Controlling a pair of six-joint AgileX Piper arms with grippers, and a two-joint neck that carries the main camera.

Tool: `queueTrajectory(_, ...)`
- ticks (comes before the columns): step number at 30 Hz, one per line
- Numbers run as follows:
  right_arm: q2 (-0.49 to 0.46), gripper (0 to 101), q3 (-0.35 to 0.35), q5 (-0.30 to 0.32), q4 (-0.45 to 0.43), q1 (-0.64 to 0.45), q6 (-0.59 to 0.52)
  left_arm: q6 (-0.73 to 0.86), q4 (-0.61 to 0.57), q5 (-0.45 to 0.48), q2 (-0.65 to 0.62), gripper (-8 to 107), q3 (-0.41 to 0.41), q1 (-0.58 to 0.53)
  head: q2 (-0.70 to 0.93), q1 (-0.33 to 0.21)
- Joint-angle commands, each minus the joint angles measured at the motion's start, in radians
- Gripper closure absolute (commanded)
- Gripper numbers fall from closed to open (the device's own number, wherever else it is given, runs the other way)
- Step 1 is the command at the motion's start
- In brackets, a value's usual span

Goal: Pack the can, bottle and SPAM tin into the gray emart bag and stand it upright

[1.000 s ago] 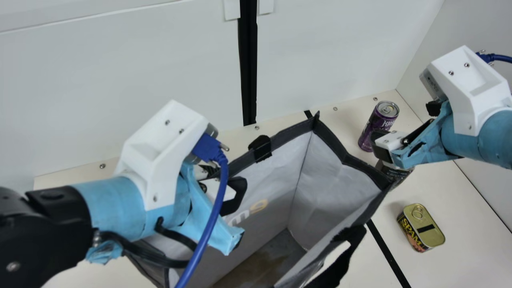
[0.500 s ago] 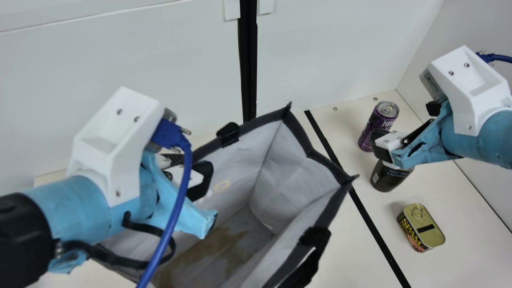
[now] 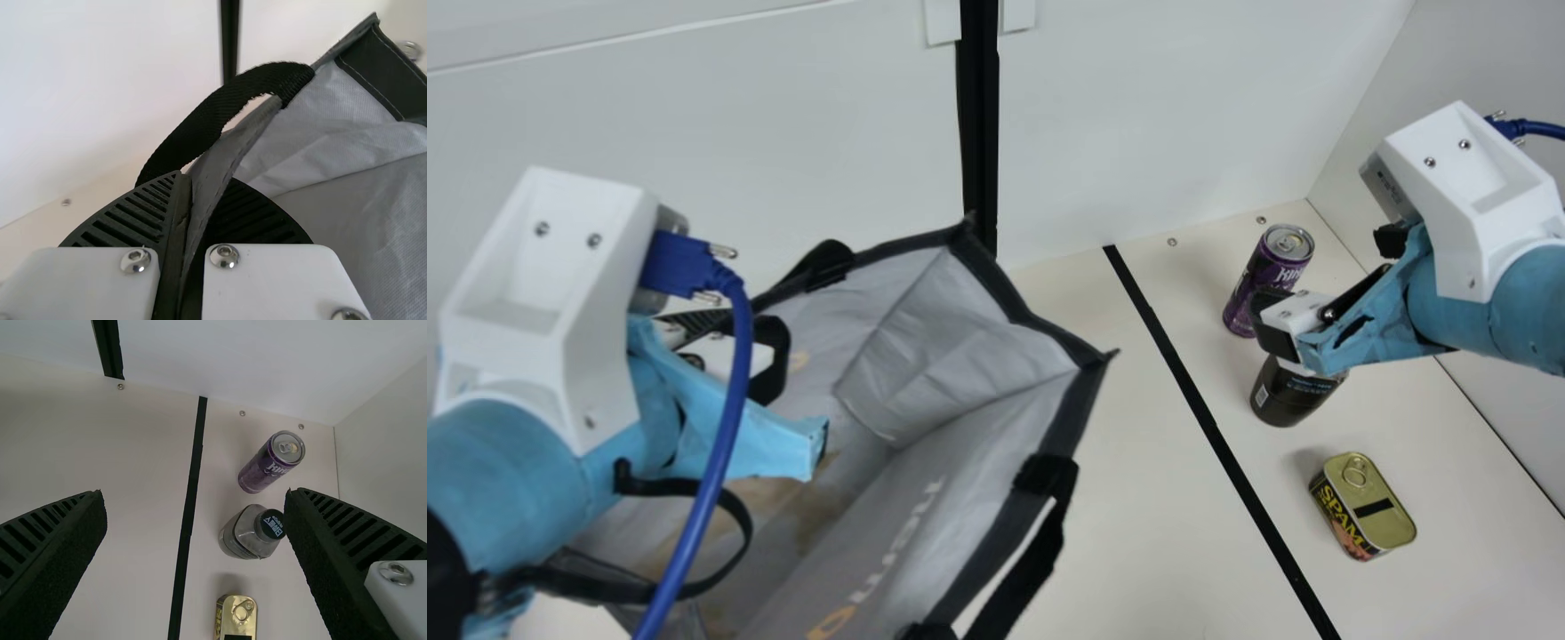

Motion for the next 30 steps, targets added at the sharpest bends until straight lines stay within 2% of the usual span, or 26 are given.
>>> queueTrajectory(1,0.0,6,0.0,0.0,0.0,0.0,0.0,-0.039,0.121,0.0,-0.007,107,0.014,-0.009,-0.002,-0.023)
queueTrajectory(10,0.0,6,0.0,0.0,0.0,0.0,0.0,-0.187,0.408,0.0,-0.046,107,0.121,-0.047,-0.002,-0.023)
queueTrajectory(15,0.0,6,0.0,0.0,0.0,0.0,0.0,-0.26,0.528,0.0,-0.064,107,0.192,-0.061,-0.002,-0.023)
queueTrajectory(22,0.0,6,0.0,0.0,0.0,0.0,0.0,-0.344,0.619,0.0,-0.08,107,0.289,-0.088,-0.002,-0.023)
queueTrajectory(30,0.0,6,0.0,0.0,0.0,0.0,0.0,-0.416,0.649,0.0,-0.086,107,0.379,-0.133,-0.002,-0.023)
